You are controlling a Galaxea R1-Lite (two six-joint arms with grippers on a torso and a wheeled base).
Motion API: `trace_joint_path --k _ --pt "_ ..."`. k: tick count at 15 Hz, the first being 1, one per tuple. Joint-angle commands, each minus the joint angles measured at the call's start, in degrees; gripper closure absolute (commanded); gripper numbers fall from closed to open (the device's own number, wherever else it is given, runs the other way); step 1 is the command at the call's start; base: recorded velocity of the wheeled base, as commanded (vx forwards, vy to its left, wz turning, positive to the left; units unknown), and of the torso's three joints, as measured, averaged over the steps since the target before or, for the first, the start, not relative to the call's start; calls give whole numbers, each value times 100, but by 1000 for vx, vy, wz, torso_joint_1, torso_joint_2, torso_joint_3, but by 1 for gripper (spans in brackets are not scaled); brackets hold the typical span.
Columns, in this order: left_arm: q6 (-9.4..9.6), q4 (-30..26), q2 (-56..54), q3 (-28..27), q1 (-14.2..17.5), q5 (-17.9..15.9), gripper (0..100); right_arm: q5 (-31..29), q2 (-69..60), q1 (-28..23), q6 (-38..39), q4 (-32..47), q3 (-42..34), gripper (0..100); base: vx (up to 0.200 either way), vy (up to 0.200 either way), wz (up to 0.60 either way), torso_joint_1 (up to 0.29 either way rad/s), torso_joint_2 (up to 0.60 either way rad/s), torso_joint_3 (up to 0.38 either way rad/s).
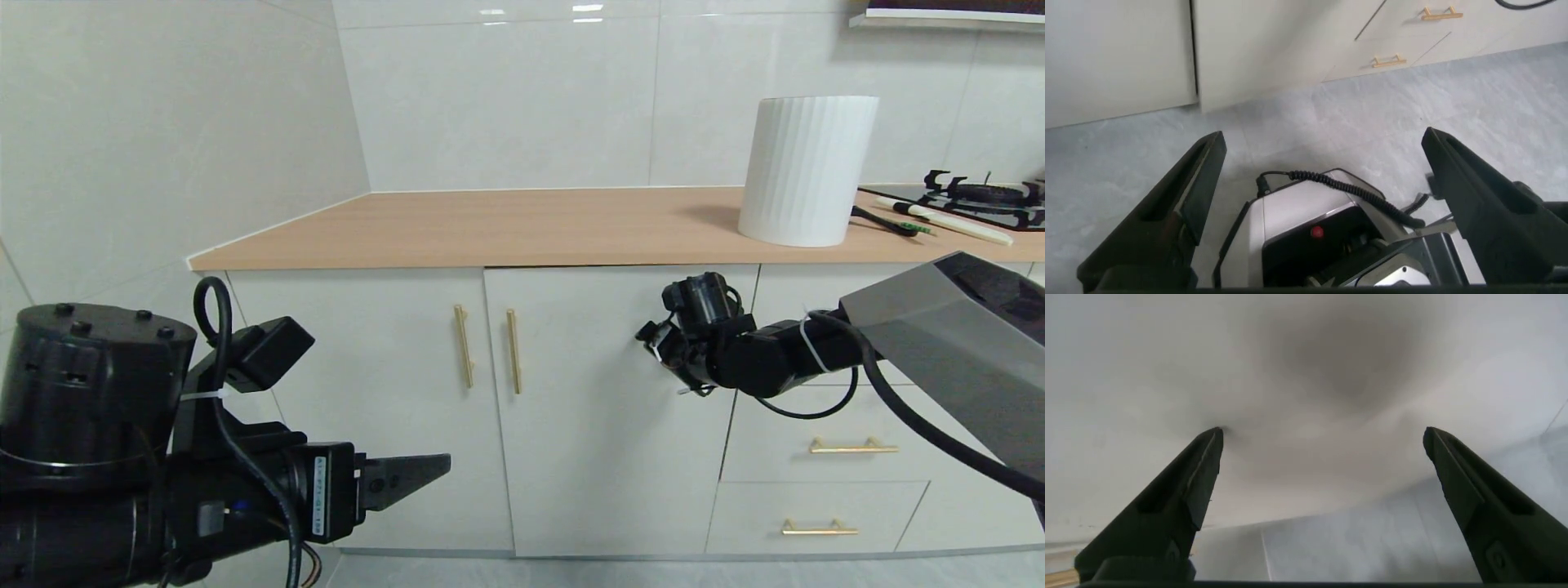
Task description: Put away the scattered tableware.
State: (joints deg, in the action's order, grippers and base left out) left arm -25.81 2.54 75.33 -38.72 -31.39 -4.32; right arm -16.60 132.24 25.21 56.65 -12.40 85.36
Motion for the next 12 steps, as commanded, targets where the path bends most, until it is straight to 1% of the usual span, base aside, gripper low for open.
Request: trace_joint_path --k 1,8,10,11,12 --pt "-3 1 8 5 1 1 0 -18 73 -25 13 1 60 0 0 0 0 0 0 0" --pt "-3 1 8 5 10 1 0 -18 -6 -78 13 27 95 0 0 0 0 0 0 0" --pt "-3 1 -18 13 10 45 0 78 -348 -51 -5 97 -177 0 0 0 0 0 0 0" --pt "-3 1 -62 22 80 194 0 289 -867 72 -66 159 -617 0 0 0 0 0 0 0" --pt "6 1 -150 13 186 247 0 553 -1315 98 -207 159 -933 0 0 0 0 0 0 0"
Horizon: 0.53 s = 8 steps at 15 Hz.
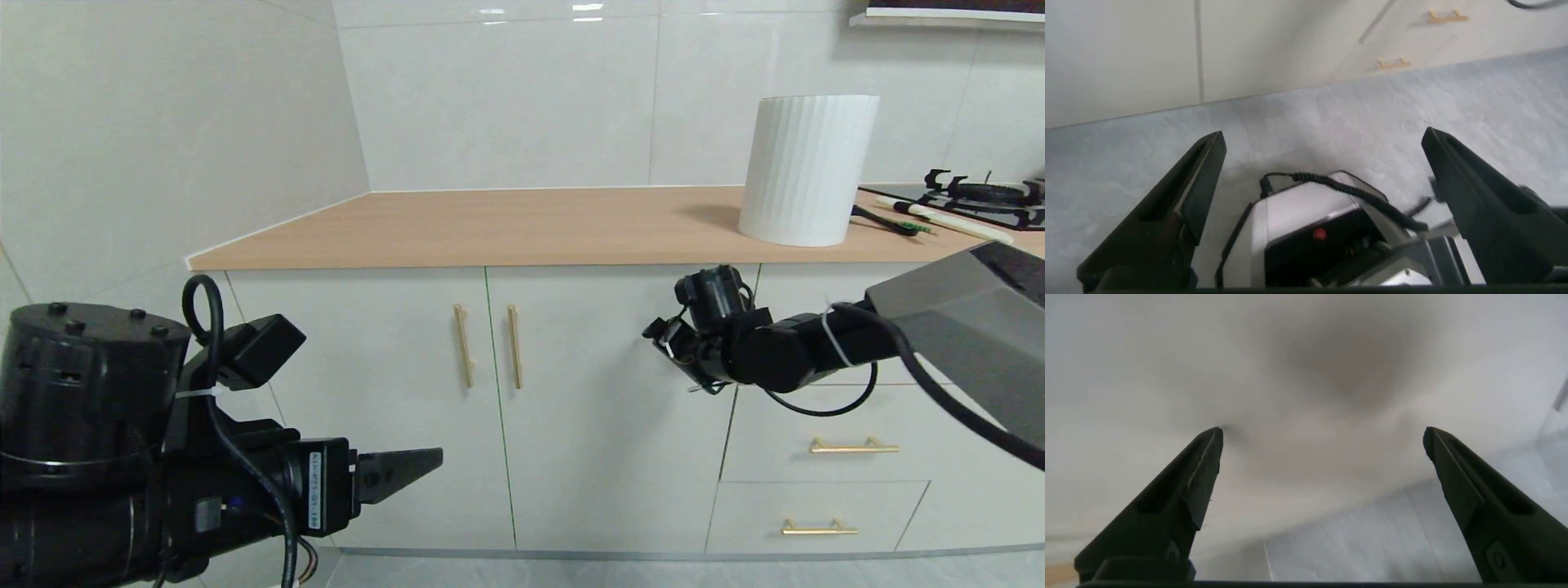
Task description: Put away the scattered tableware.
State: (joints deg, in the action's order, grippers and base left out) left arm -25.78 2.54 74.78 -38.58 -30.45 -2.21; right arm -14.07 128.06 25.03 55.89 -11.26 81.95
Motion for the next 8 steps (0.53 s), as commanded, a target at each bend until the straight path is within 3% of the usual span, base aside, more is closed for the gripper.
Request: trace_joint_path --k 1,3,7,8 --pt "3 10 -218 -26 171 45 0 528 -1372 125 -316 37 -882 0 0 0 0 0 0 0" --pt "47 28 -640 -53 347 45 0 581 -2356 134 -676 45 -1524 0 0 0 0 0 0 0" --pt "161 -16 -2125 167 1129 45 0 519 -5116 143 -2065 28 -3352 0 0 0 0 0 0 0" --pt "188 -16 -2327 264 1138 45 0 484 -5397 143 -2179 54 -3492 0 0 0 0 0 0 0"
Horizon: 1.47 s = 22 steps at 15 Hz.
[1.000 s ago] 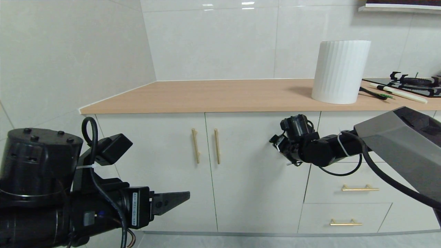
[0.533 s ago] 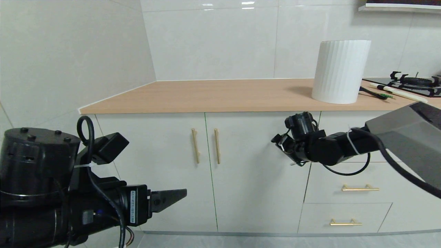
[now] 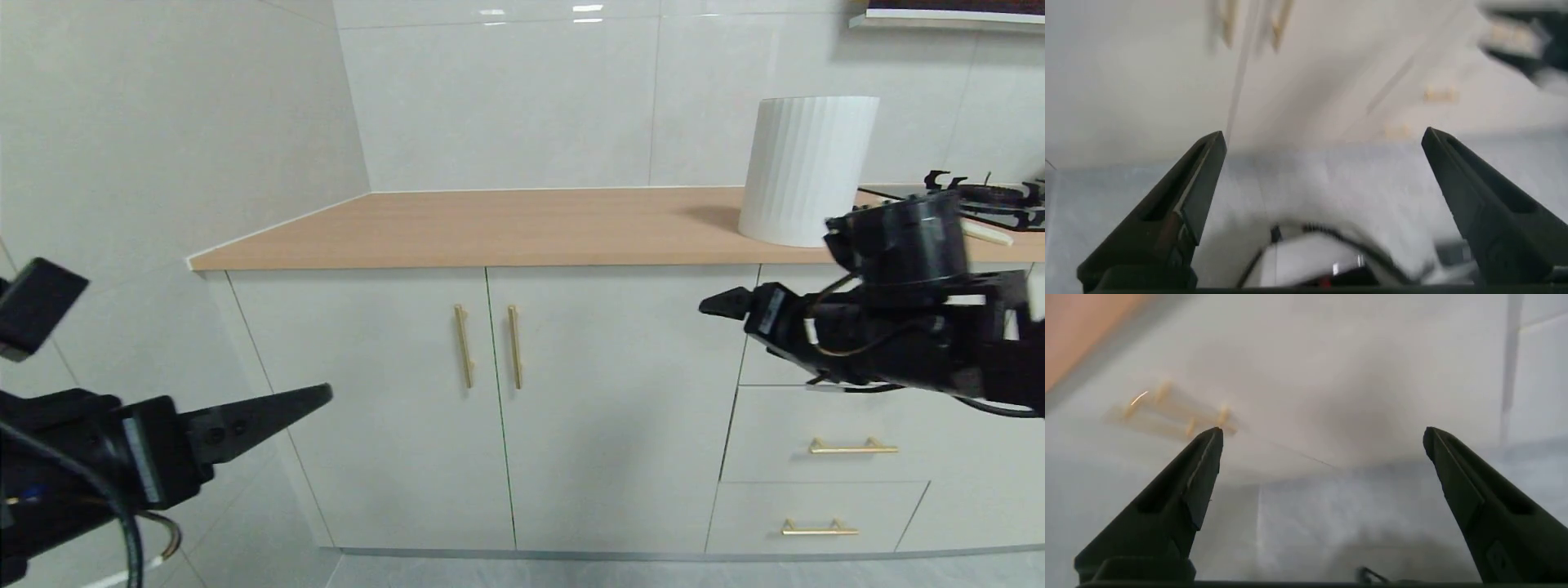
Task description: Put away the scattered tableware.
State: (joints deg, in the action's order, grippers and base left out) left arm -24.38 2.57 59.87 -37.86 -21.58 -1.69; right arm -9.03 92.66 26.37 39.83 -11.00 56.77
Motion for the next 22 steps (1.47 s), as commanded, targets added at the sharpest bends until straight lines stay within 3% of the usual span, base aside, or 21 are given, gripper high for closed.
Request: trace_joint_path --k 1,3,5,7,9,11,13,14,15,17,18,20,22 --pt "118 -29 -1496 499 259 -6 0 -362 -2718 9 -959 27 -1520 0 0 0 0 0 0 0" --pt "197 -301 -2594 860 259 -6 0 -1065 -4133 -44 -1434 27 -2443 0 0 0 0 0 0 0" --pt "329 -1013 -3526 921 259 -6 0 -1136 -5504 -369 -2084 212 -3023 0 0 0 0 0 0 0" --pt "461 -1716 -4299 877 294 -6 0 -1109 -6761 -1266 -3025 915 -3120 0 0 0 0 0 0 0" --pt "540 -1962 -4888 912 620 -6 0 -1109 -7851 -1942 -3754 1425 -3058 0 0 0 0 0 0 0" --pt "874 -2173 -5328 974 918 2 0 -1145 -8493 -2250 -4115 1706 -3067 0 0 0 0 0 0 0" --pt "1234 -2164 -5433 1246 1129 108 0 -1074 -8888 -2523 -4123 2066 -3128 0 0 0 0 0 0 0" --pt "1577 -2041 -5433 1405 1244 512 0 -1057 -9248 -2646 -4123 2418 -3225 0 0 0 0 0 0 0" --pt "1735 -1866 -5433 1457 1384 688 0 -1136 -9257 -2646 -4088 2453 -3348 0 0 0 0 0 0 0" --pt "1814 -1620 -5486 1615 1789 697 0 -1487 -9257 -2646 -3798 2488 -3515 0 0 0 0 0 0 0" --pt "1946 -1620 -5706 1747 2035 653 0 -1566 -9257 -2646 -3719 2453 -3656 0 0 0 0 0 0 0" --pt "2438 -1540 -5978 2248 2184 741 0 -1549 -9257 -2646 -3570 2409 -4025 0 0 0 0 0 0 0" --pt "2385 -996 -5987 2776 2184 846 0 -1180 -9266 -2646 -3552 2093 -4508 0 0 0 0 0 0 0"
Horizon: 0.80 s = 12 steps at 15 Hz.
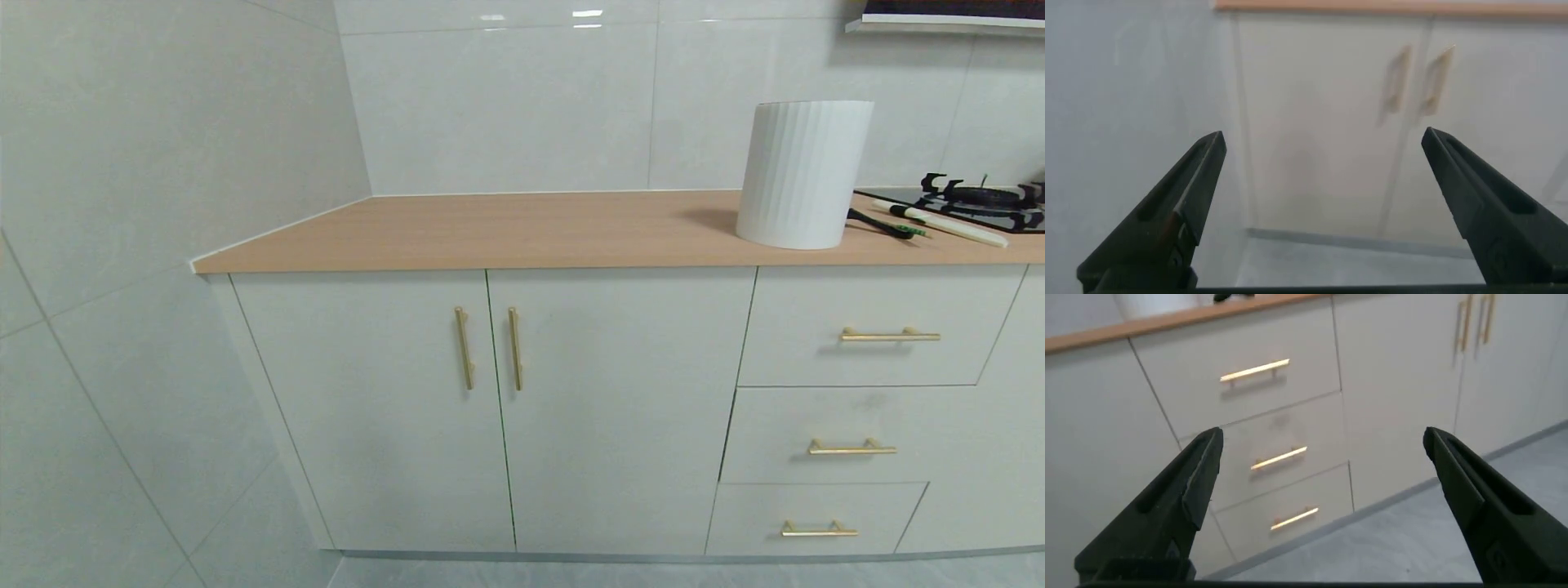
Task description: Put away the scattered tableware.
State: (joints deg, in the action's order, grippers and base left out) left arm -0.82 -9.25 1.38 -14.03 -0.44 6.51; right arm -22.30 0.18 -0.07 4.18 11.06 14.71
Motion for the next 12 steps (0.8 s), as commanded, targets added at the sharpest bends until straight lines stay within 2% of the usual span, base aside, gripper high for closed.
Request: trace_joint_path --k 1,3,4,5,6,7,10,12 --pt "55 398 -138 656 70 26 0 331 -18 -1 21 -315 -478 0 0 0 0 0 0 0" --pt "117 1057 -138 1298 70 17 0 402 -9 -1 -31 -965 -926 0 0 0 0 0 0 0" --pt "222 1198 -138 1403 70 -1 0 577 -9 -1 -58 -1299 -1173 0 0 0 0 0 0 0" --pt "231 1145 -138 1403 70 -36 0 753 -9 -1 -58 -1492 -1331 0 0 0 0 0 0 0" --pt "205 1127 -138 1403 70 -212 0 1061 -9 -1 -111 -1642 -1471 0 0 0 0 0 0 0" --pt "205 952 -138 1403 70 -589 0 1307 -9 -1 -119 -1545 -1471 0 0 0 0 0 0 0" --pt "143 943 -138 1403 70 -642 0 1869 -1 7 -111 -1325 -1471 0 0 0 0 0 0 0" --pt "134 943 -138 1403 70 -642 0 1869 -9 7 -119 -1325 -1471 0 0 0 0 0 0 0"
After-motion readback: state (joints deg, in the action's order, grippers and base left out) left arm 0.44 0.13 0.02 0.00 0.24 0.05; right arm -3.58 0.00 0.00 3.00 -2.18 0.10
